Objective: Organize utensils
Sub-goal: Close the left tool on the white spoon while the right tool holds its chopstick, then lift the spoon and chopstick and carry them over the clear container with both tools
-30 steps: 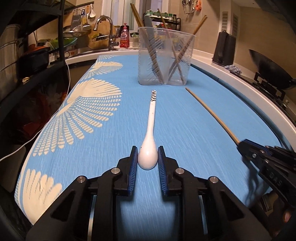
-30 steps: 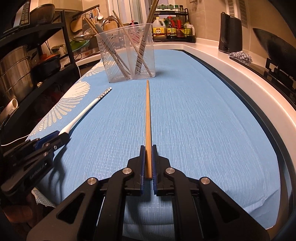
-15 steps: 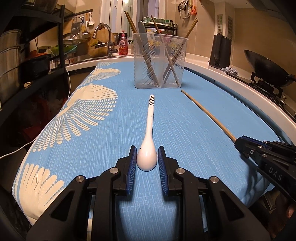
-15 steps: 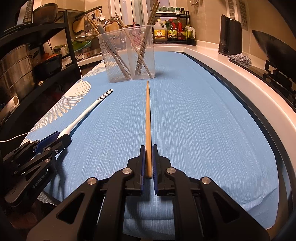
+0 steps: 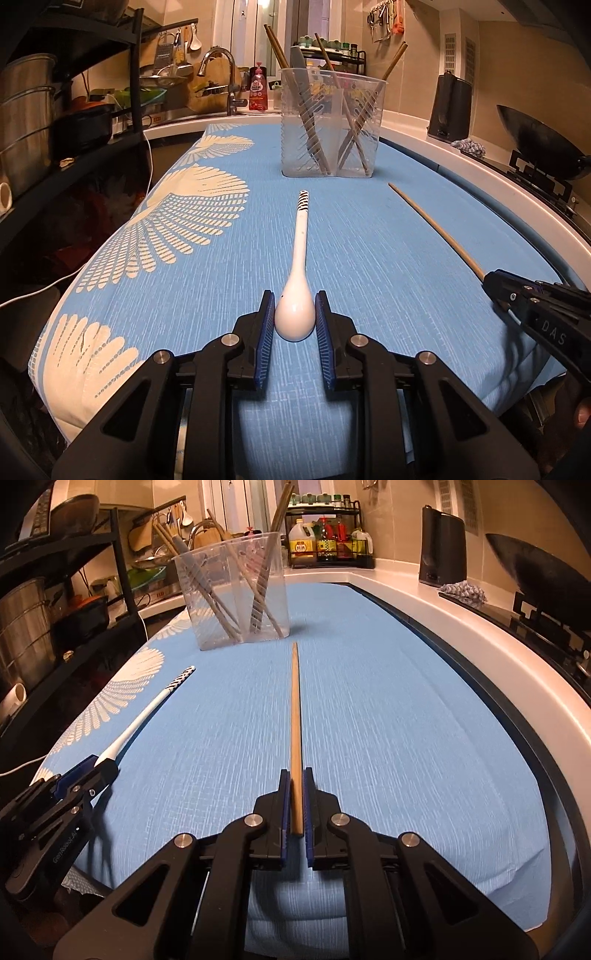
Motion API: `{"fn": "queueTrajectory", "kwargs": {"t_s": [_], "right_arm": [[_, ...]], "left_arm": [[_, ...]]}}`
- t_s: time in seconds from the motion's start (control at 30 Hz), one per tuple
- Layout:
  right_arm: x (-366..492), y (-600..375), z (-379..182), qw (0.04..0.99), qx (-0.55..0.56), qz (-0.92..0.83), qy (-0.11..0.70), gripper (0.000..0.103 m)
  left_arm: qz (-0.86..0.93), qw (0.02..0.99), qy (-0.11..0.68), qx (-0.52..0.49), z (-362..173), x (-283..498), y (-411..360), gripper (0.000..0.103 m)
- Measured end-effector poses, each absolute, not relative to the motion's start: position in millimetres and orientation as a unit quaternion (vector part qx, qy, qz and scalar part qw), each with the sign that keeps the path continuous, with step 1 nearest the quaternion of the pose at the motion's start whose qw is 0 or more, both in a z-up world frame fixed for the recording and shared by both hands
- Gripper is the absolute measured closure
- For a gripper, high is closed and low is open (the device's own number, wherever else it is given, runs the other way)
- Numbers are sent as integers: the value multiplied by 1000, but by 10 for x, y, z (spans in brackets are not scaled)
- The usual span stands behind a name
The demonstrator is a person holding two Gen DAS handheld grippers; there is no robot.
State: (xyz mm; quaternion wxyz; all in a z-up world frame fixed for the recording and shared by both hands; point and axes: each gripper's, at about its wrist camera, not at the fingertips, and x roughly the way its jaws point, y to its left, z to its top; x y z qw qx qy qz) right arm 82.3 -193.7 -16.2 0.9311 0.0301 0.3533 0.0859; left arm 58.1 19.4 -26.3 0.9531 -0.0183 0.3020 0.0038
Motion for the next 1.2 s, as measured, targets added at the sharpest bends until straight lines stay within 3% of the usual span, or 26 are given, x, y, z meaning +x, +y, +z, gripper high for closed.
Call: {"fn": "queueTrajectory", "kwargs": {"t_s": [0.9, 1.2], "right_arm": [[792, -1898, -157, 931, 18, 98, 351, 96], [645, -1914, 108, 940, 19, 106, 323, 96]], "left_arm": [[-1, 953, 301, -10, -263, 612, 173, 81], [-13, 958, 286, -7, -64, 487, 218, 81]]}}
